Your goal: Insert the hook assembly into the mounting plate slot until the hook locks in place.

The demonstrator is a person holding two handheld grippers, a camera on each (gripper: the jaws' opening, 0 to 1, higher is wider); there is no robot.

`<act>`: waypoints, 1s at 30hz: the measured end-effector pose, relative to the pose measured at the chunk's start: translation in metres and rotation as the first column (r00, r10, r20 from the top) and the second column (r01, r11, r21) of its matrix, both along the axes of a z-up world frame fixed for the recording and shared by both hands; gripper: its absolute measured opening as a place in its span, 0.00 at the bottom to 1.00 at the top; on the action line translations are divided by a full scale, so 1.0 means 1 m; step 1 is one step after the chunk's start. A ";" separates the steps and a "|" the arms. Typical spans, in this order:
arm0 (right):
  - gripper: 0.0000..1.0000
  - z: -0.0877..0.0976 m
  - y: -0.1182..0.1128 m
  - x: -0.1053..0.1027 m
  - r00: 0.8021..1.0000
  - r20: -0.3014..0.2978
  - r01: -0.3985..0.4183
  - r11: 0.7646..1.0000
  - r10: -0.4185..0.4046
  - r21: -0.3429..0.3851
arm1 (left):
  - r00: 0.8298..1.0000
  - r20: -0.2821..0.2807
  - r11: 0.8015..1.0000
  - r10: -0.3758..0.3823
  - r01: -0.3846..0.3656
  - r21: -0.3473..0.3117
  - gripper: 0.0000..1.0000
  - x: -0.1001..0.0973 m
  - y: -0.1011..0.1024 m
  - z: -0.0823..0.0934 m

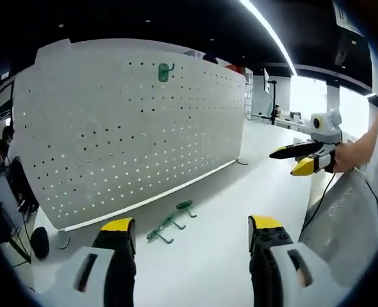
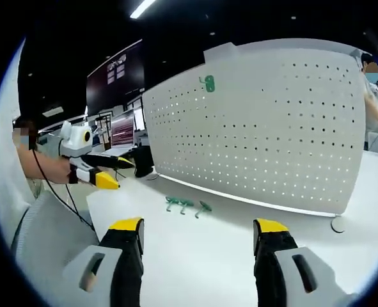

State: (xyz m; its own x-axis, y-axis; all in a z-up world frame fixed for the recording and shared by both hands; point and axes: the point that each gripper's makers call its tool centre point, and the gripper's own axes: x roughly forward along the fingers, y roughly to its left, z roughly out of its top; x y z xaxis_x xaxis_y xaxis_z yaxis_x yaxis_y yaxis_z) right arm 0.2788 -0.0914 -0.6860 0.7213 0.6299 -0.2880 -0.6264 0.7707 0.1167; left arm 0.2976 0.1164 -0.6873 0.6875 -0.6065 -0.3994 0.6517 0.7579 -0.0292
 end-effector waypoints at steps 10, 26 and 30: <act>0.66 0.003 -0.001 0.000 1.000 0.006 0.004 1.000 -0.004 -0.001 | 0.997 -0.007 0.995 -0.076 0.077 0.070 0.76 0.011 -0.006 -0.007; 0.65 0.000 0.001 0.001 1.000 0.004 -0.004 1.000 0.005 -0.008 | 0.977 -0.083 0.954 -0.198 0.212 0.210 0.75 0.021 -0.003 -0.035; 0.65 0.001 0.001 0.001 1.000 0.005 -0.002 1.000 0.002 -0.005 | 0.971 -0.110 0.946 -0.214 0.234 0.226 0.75 0.021 -0.002 -0.043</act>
State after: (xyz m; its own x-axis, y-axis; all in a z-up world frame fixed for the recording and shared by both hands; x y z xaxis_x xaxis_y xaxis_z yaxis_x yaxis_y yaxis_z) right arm 0.2797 -0.0905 -0.6852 0.7212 0.6300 -0.2880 -0.6288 0.7698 0.1095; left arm 0.3189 0.1149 -0.7301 0.5031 -0.6230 -0.5990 0.8085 0.5841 0.0715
